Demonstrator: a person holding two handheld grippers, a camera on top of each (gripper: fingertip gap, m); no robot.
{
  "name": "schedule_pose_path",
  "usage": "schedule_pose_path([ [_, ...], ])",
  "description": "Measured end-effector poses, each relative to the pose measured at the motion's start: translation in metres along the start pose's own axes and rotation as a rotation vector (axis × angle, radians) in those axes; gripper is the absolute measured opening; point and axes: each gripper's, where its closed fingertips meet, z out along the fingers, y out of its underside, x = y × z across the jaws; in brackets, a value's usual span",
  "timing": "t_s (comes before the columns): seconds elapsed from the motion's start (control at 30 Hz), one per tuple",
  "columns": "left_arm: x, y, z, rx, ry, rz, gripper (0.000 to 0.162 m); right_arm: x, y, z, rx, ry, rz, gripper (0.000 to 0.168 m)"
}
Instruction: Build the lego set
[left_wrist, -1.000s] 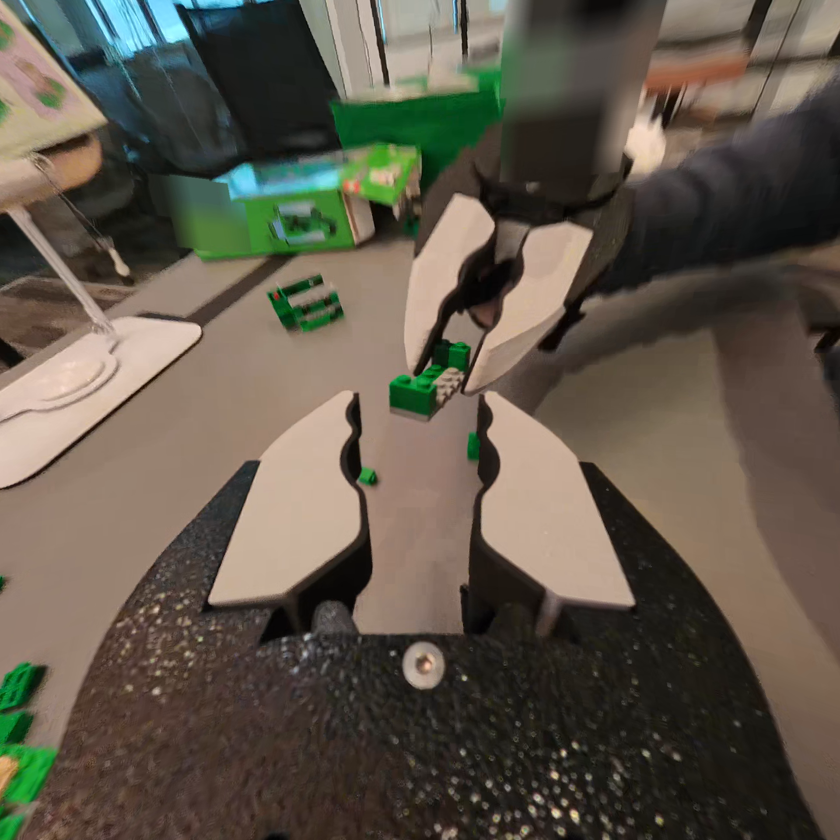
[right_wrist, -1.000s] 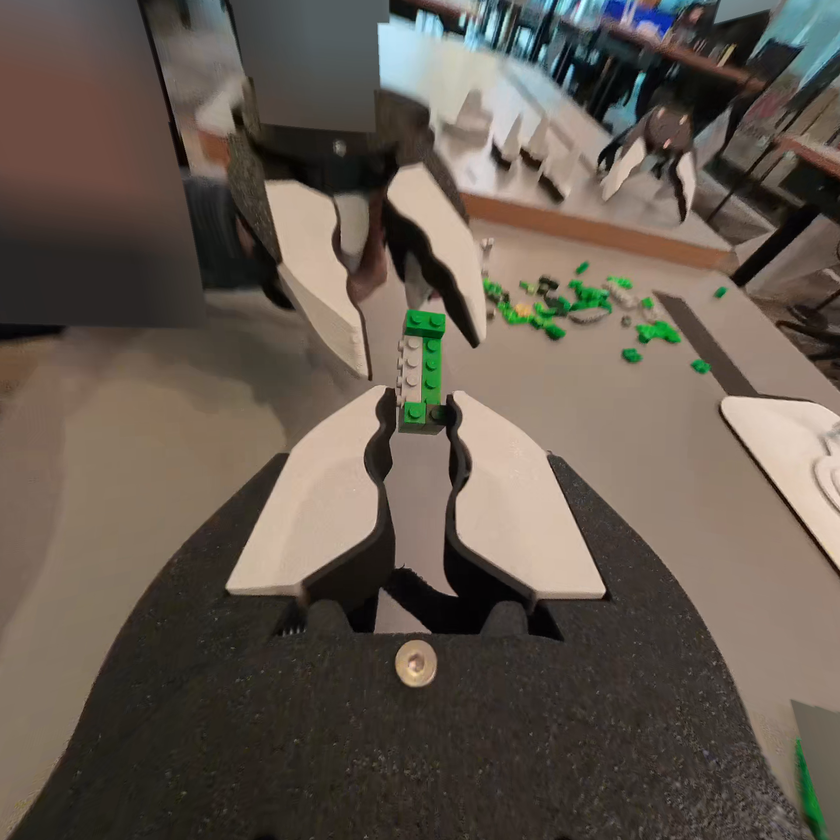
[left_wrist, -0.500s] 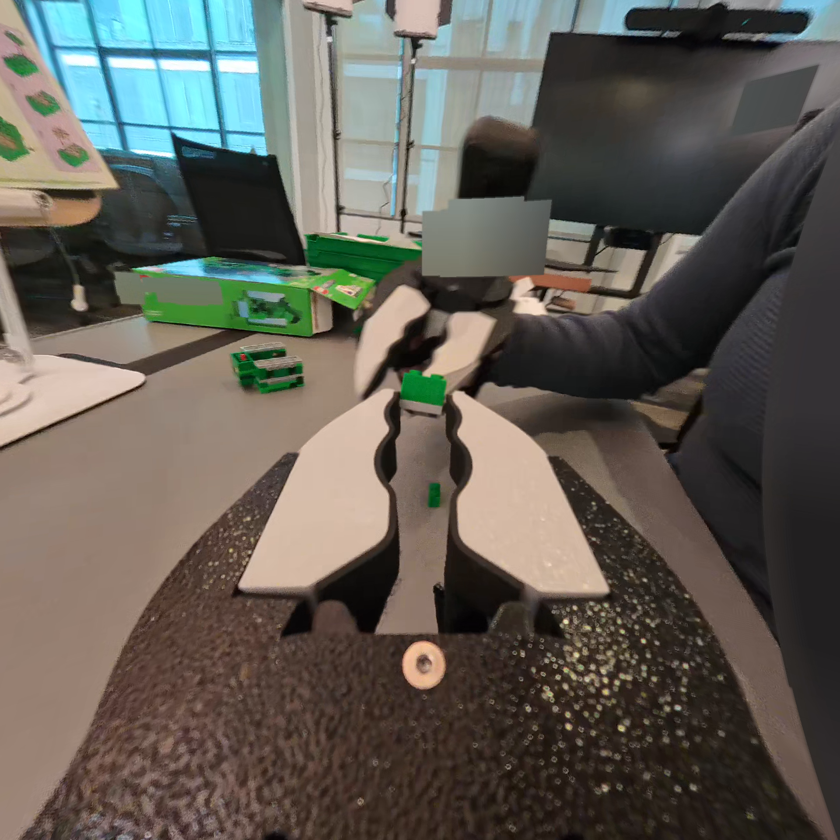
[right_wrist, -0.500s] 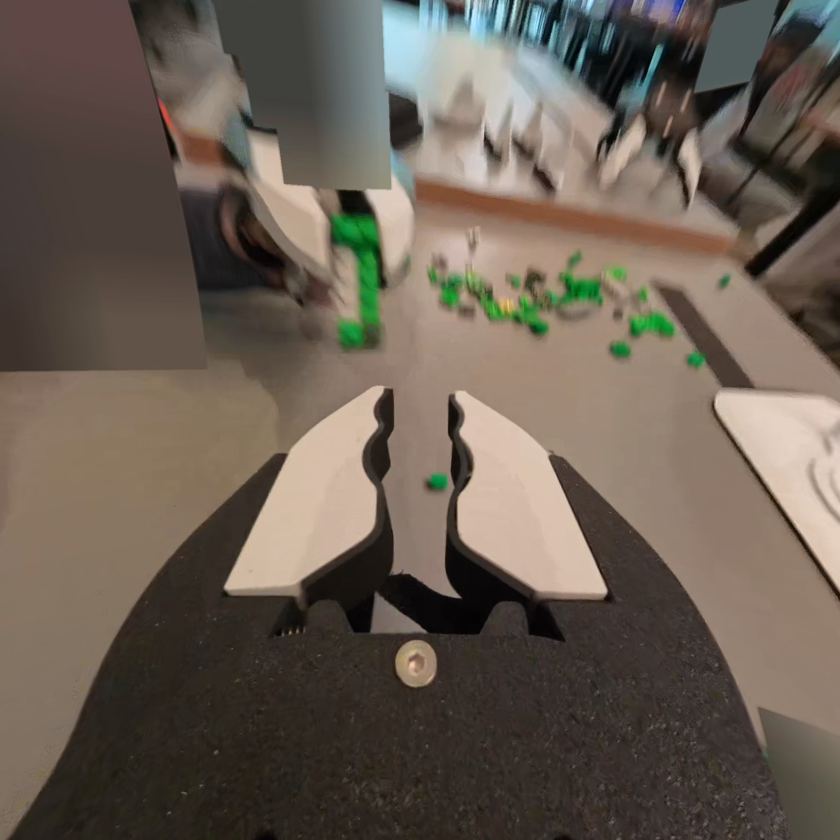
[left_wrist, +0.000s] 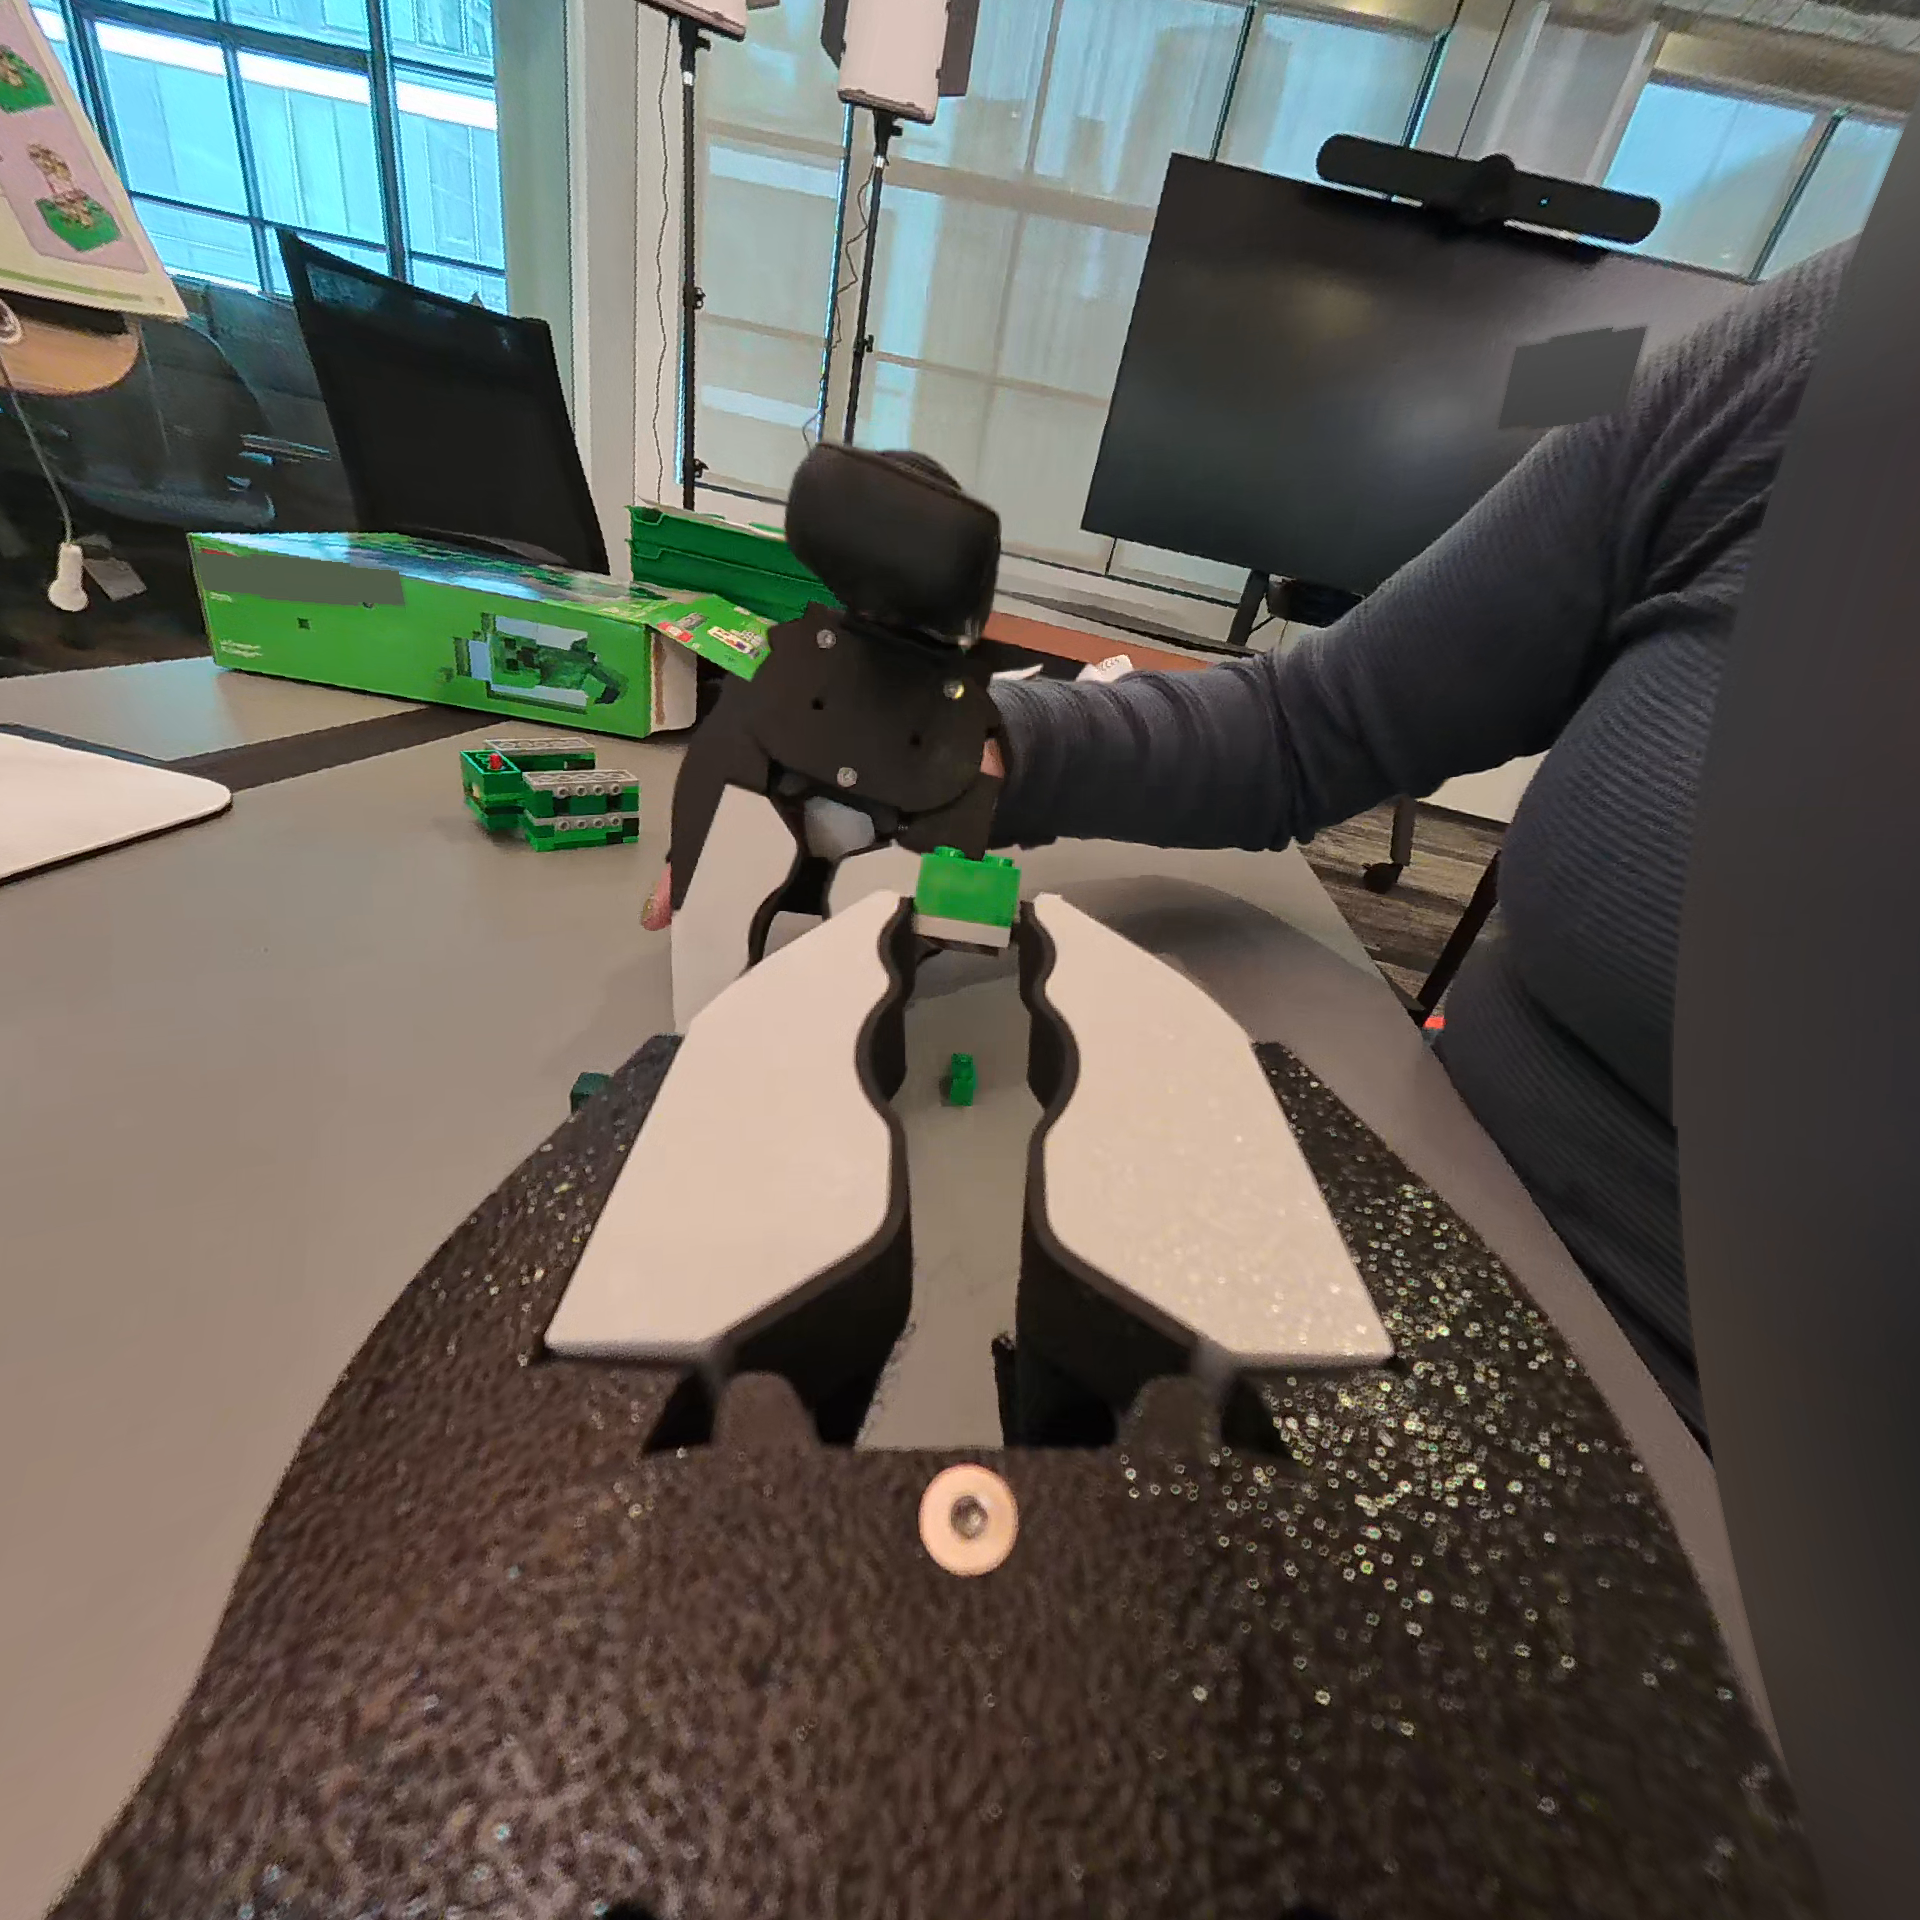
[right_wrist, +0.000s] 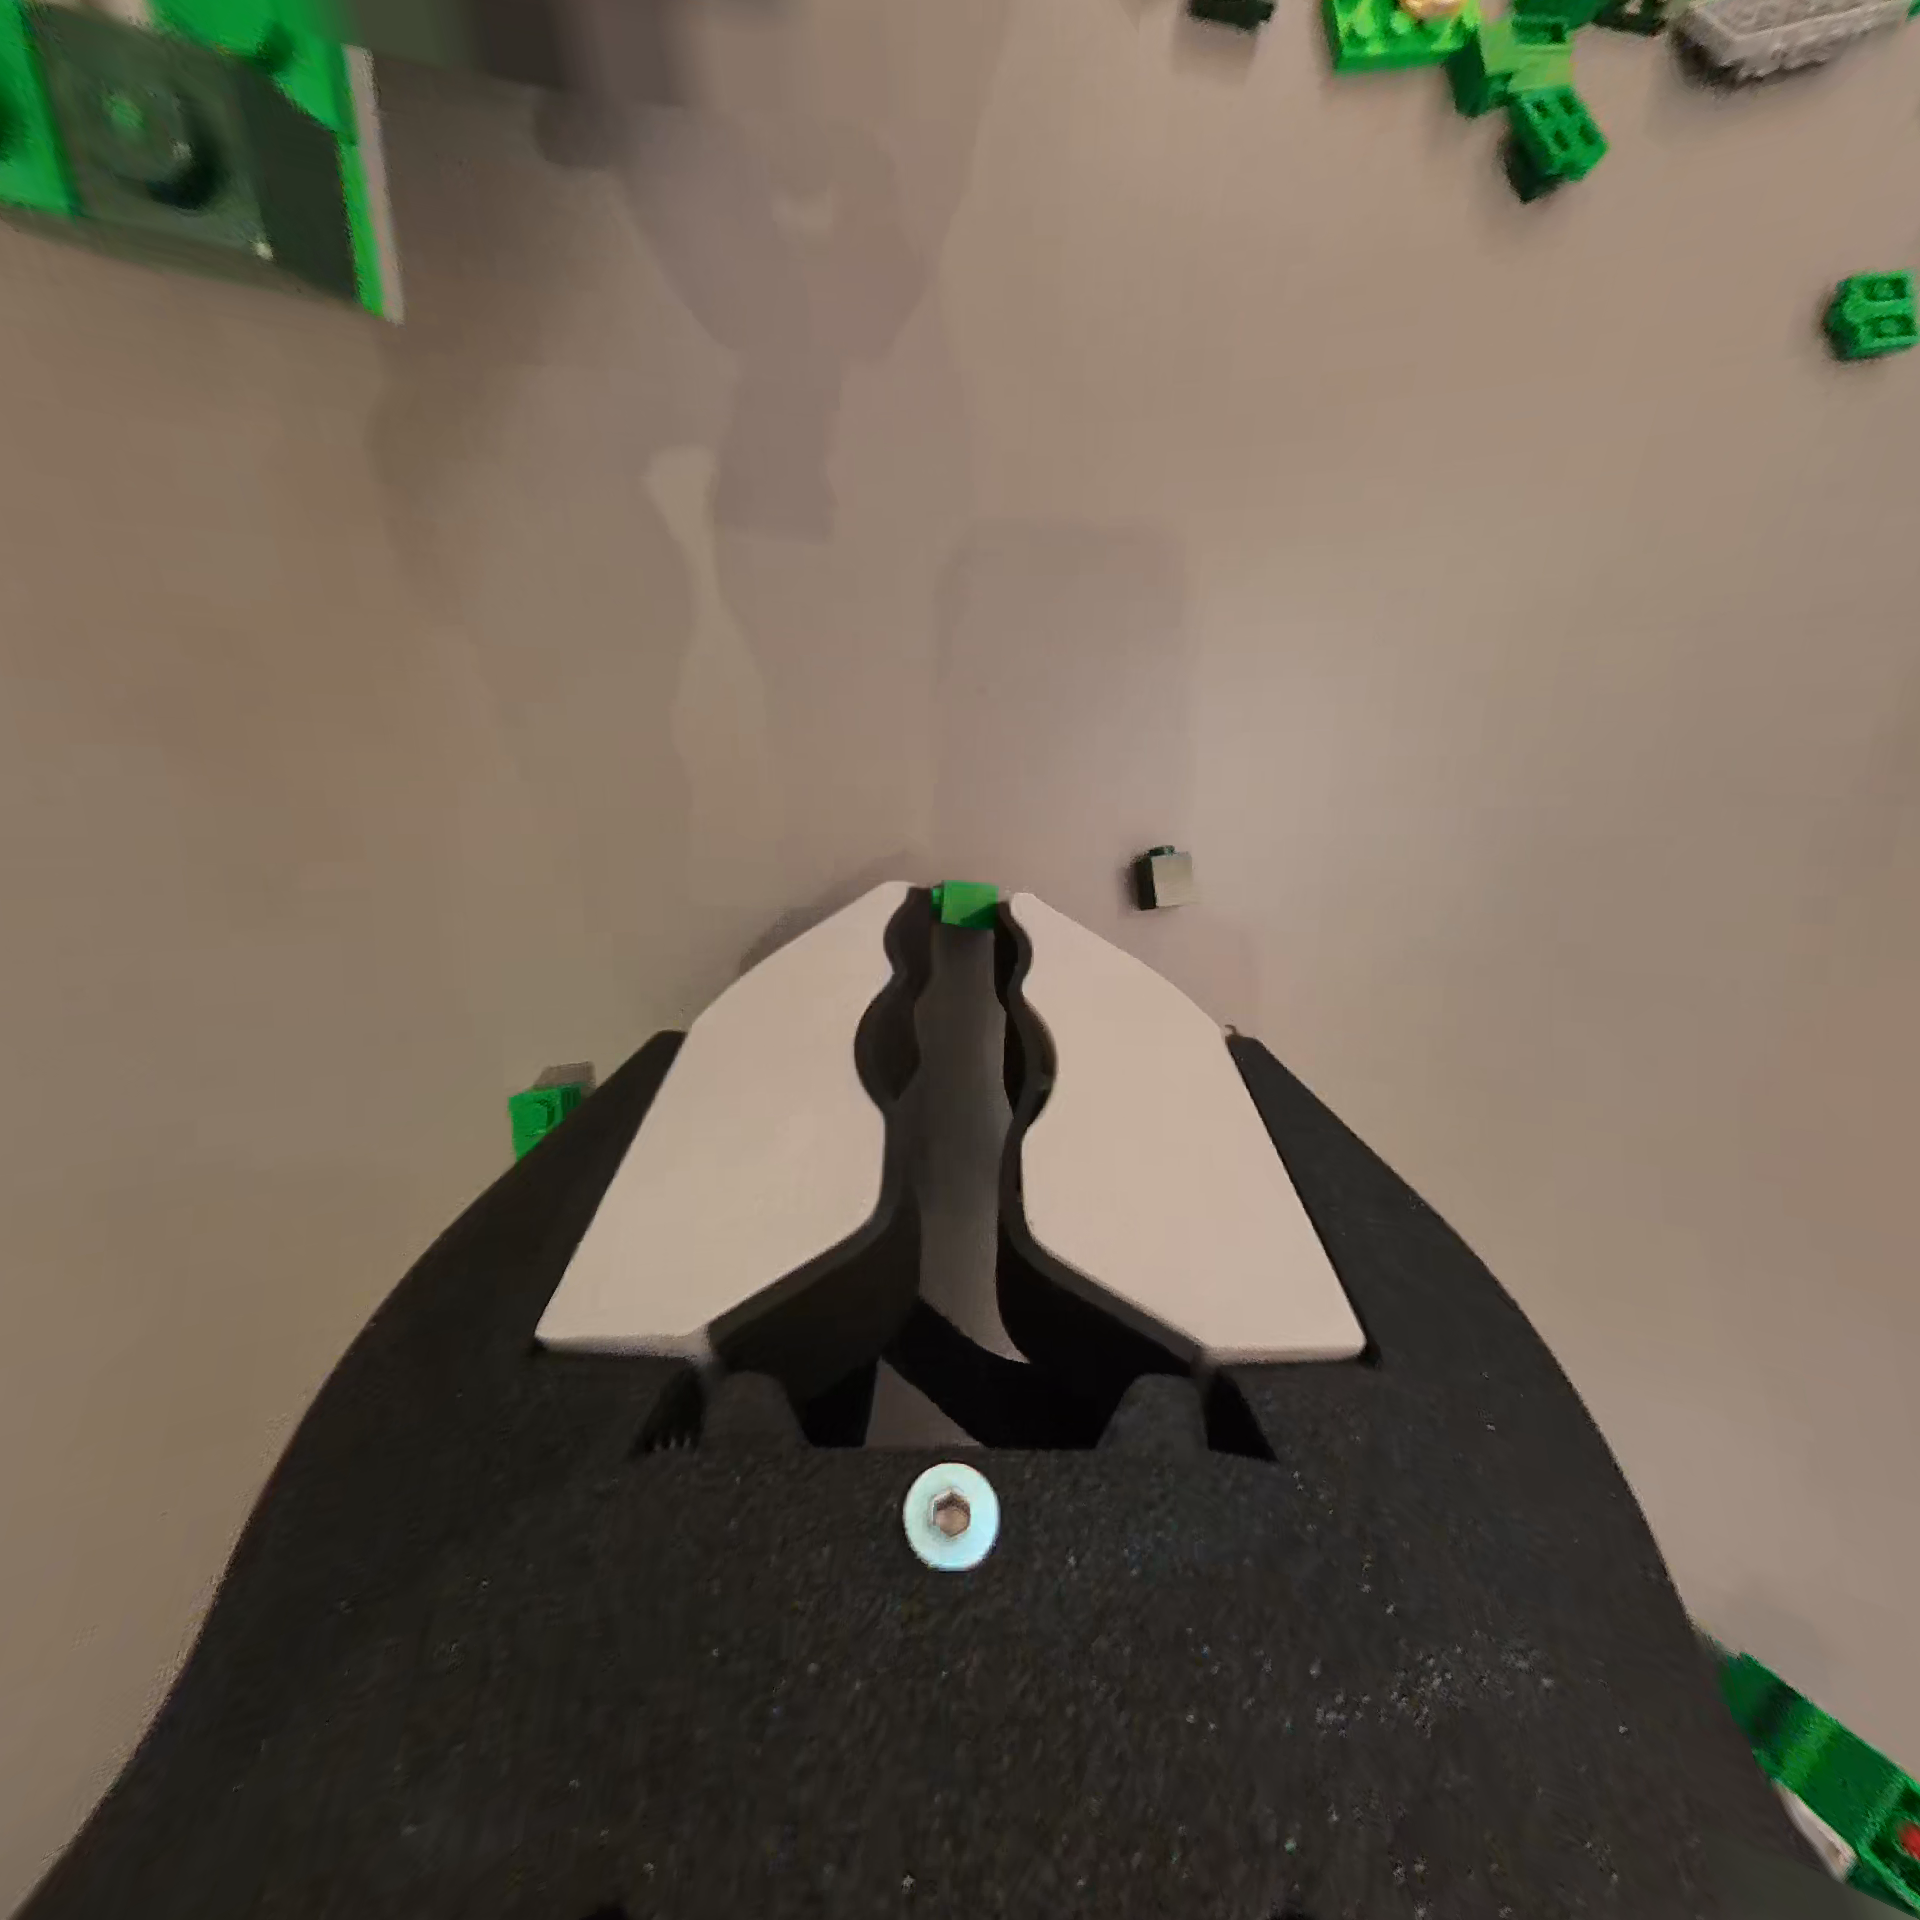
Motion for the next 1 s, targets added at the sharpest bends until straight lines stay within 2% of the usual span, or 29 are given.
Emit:
schedule_pose_path([
  [0.1, 0.0, 0.001, 0.0, -0.001, 0.003, -0.005, 0.018, -0.007, 0.005, -0.007, -0.032, -0.049, -0.029, 0.011],
  [0.17, 0.0, 0.003, 0.001, -0.007, 0.009, -0.014, 0.018, -0.02, 0.019, -0.022, -0.104, -0.181, -0.052, 0.011],
  [0.33, 0.004, 0.007, 0.006, -0.032, 0.041, -0.019, 0.018, -0.056, 0.055, -0.068, -0.335, -0.596, 0.148, 0.011],
  [0.5, 0.009, 0.01, 0.009, -0.054, 0.069, -0.027, 0.018, -0.068, 0.079, -0.079, -0.502, -0.75, 0.224, 0.011],
  [0.63, 0.012, 0.01, 0.01, -0.056, 0.086, -0.033, 0.018, -0.066, 0.084, -0.074, -0.542, -0.739, 0.168, 0.011],
  [0.73, 0.012, 0.012, 0.01, -0.064, 0.089, -0.037, 0.018, -0.062, 0.084, -0.074, -0.556, -0.668, 0.083, 0.012],
  [0.77, 0.012, 0.012, 0.01, -0.066, 0.088, -0.038, 0.018, -0.059, 0.083, -0.074, -0.55, -0.624, 0.057, 0.018],
  [0.9, 0.012, 0.012, 0.011, -0.066, 0.08, -0.028, 0.018, -0.047, 0.07, -0.073, -0.365, -0.377, 0.02, 0.022],
  [1.0, 0.011, 0.012, 0.012, -0.063, 0.071, -0.017, 0.018, -0.033, 0.069, -0.079, -0.199, -0.078, 0.13, 0.02],
])
